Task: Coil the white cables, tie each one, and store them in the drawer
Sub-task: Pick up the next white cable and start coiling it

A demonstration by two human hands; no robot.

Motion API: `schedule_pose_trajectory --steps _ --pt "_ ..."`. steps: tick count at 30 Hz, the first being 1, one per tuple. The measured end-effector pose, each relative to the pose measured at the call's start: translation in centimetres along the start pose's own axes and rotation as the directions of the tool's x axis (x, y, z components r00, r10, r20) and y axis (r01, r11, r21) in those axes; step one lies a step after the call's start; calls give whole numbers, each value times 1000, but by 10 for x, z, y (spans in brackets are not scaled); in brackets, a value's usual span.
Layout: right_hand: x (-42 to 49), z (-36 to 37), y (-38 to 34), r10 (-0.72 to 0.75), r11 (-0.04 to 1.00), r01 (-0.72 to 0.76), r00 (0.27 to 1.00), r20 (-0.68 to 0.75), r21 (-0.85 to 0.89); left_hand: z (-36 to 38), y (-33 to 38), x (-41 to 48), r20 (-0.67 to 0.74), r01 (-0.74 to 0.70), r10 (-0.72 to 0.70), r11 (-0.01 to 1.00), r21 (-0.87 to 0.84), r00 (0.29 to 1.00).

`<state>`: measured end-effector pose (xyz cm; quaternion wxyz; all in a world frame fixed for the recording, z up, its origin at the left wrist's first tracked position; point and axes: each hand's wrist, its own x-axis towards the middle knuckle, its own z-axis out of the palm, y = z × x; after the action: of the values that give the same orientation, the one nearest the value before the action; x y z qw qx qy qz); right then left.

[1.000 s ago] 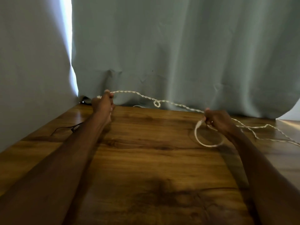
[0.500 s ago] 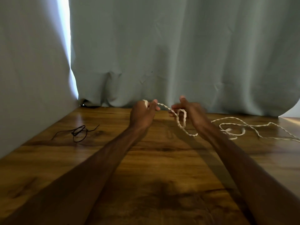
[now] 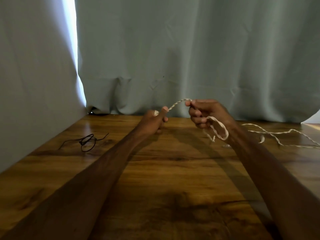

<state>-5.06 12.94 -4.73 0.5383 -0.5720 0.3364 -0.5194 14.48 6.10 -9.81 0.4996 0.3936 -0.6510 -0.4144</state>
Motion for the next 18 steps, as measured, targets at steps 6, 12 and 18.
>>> schedule_pose_trajectory --steps 6,12,18 --pt "1 -18 9 -516 794 379 834 -197 -476 9 26 -22 779 302 -255 949 89 573" --pt "10 -41 53 -301 488 150 954 -4 -860 26 50 -29 839 392 22 878 -277 544" --pt "11 -53 45 -572 265 -11 803 -166 -964 6 33 -21 716 363 -126 912 -188 687"
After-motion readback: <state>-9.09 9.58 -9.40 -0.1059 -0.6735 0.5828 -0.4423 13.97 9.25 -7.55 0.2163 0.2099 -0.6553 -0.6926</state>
